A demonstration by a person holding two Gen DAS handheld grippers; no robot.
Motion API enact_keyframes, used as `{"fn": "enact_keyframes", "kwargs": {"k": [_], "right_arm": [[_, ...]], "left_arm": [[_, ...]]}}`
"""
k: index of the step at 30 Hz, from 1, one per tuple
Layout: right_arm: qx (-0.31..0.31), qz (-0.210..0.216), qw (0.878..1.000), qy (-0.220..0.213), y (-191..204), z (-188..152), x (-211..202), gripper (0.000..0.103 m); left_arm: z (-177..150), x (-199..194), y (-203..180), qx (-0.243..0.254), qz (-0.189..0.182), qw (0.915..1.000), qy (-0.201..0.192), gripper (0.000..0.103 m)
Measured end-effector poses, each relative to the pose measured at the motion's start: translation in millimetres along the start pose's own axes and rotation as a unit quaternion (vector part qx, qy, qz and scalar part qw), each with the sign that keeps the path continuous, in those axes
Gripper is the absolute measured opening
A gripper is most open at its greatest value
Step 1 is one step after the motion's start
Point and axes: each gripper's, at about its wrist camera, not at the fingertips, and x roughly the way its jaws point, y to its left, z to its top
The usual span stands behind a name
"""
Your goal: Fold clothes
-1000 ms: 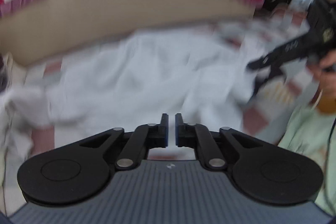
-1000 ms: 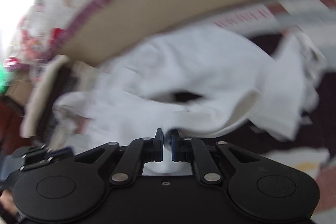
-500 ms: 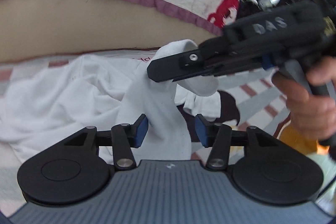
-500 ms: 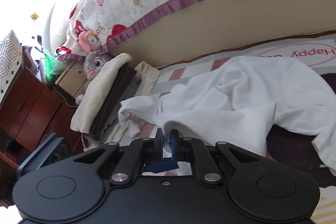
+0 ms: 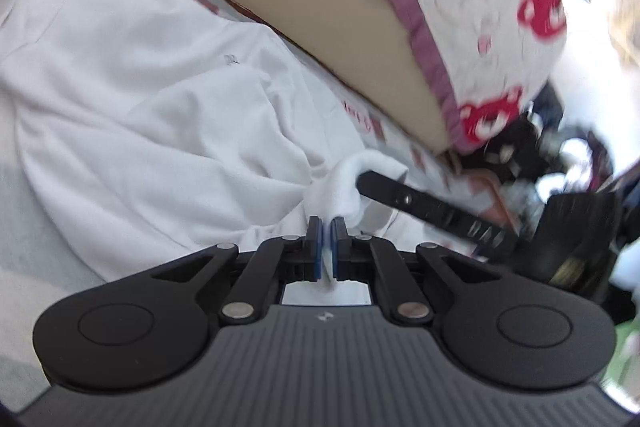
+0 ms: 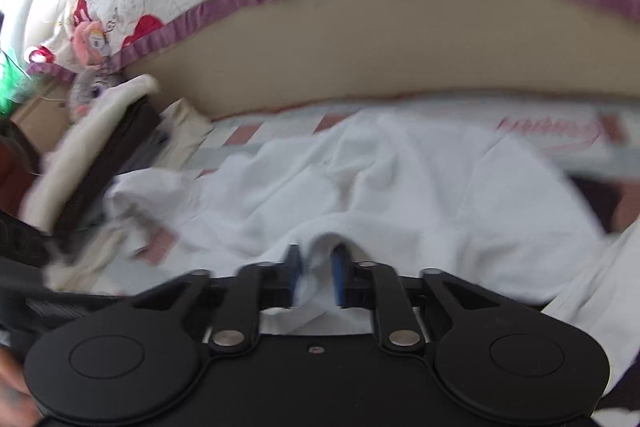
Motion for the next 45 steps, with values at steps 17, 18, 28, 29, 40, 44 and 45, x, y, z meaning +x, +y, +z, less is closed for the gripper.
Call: {"fn": "enact_keyframes", "kwargs": {"k": [17, 18, 28, 29, 40, 44, 45], "right_arm": [[0.084, 0.026, 0.989, 0.123, -15.2, -72.6, -8.1, 0.030], [0.069, 0.041, 0.991, 0.106, -10.6, -74.3, -13.4, 0.018], [-0.004, 0.181, 0.983, 0.010, 46.3, -62.6, -34.9, 0.010], [-0.009, 0.181, 0.983, 0.013, 48.8, -63.2, -33.5, 0.010], [-0.069, 0.237, 0.968, 0.051, 74.1, -73.5, -42.0, 0.007], [-0.064, 0.209, 0.974, 0.065, 63.4, -70.9, -43.8, 0.014], [-0.052, 0.198, 0.977, 0.060, 53.9, -70.6, -48.5, 0.014]], "left_arm": [[-33.9, -21.9, -39.3, 0.132, 0.138, 0.9813, -0.021, 0.005], [-39.3, -19.7, -45.3, 0.154, 0.158, 0.9751, -0.021, 0.005], [-29.0, -38.5, -46.2, 0.055, 0.047, 0.9968, -0.035, 0.005], [-28.9, -39.3, -49.1, 0.071, 0.052, 0.9956, -0.032, 0.007], [-46.1, 4.2, -52.3, 0.158, 0.085, 0.9802, 0.084, 0.004], [-48.1, 11.6, -54.3, 0.198, 0.151, 0.9657, 0.071, 0.003], [-45.9, 8.1, -52.9, 0.196, 0.153, 0.9666, 0.062, 0.003]]}}
